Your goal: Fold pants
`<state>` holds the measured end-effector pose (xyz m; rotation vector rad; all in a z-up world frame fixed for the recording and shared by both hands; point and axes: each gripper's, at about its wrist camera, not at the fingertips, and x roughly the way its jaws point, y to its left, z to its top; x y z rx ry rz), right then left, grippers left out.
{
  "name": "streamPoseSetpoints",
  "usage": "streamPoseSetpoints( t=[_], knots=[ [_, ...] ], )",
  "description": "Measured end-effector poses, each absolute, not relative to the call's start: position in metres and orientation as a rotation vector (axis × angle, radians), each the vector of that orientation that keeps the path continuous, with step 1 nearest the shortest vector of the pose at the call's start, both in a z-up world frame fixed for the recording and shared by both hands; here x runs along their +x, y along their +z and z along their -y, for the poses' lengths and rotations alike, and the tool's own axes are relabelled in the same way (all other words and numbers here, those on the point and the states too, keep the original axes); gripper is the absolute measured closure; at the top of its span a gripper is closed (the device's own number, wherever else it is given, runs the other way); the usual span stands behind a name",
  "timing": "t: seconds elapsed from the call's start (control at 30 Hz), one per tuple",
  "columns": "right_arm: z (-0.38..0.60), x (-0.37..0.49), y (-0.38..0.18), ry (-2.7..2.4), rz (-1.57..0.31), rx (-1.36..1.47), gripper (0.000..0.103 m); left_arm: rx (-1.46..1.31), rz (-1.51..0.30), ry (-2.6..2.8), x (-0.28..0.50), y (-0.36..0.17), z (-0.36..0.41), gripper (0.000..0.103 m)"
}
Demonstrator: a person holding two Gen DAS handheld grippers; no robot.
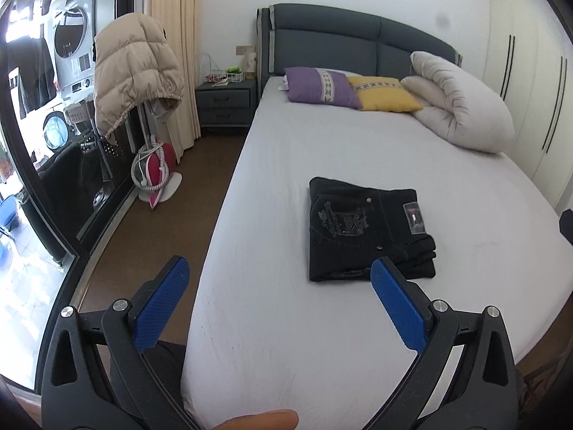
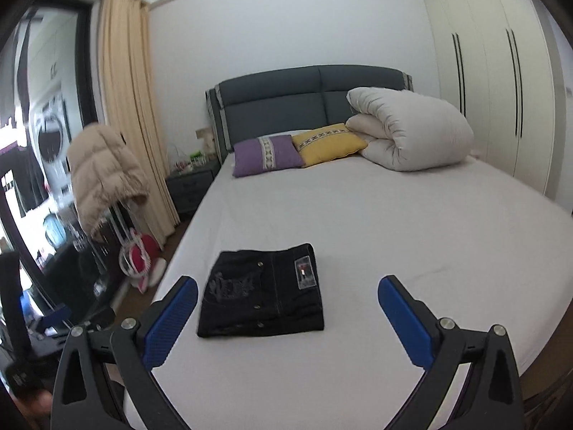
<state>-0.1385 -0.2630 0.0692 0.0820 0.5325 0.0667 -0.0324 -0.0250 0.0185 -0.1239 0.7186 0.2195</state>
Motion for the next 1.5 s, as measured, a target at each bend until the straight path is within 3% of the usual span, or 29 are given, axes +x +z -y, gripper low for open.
streamPoseSetpoints(
  t=[0.5,1.5],
  knots=[
    [0.246,-0.123,0.032,0.076,-0.69,0.024,0.0,-0.113,-0.791,0.211,-0.005,-0.022,0.026,0.0],
    [0.246,-0.121,0.023,0.081,-0.722,0.02,0.0,-0.101,-0.803,0.195,-0.003,-0.031,0.031,0.0]
  ],
)
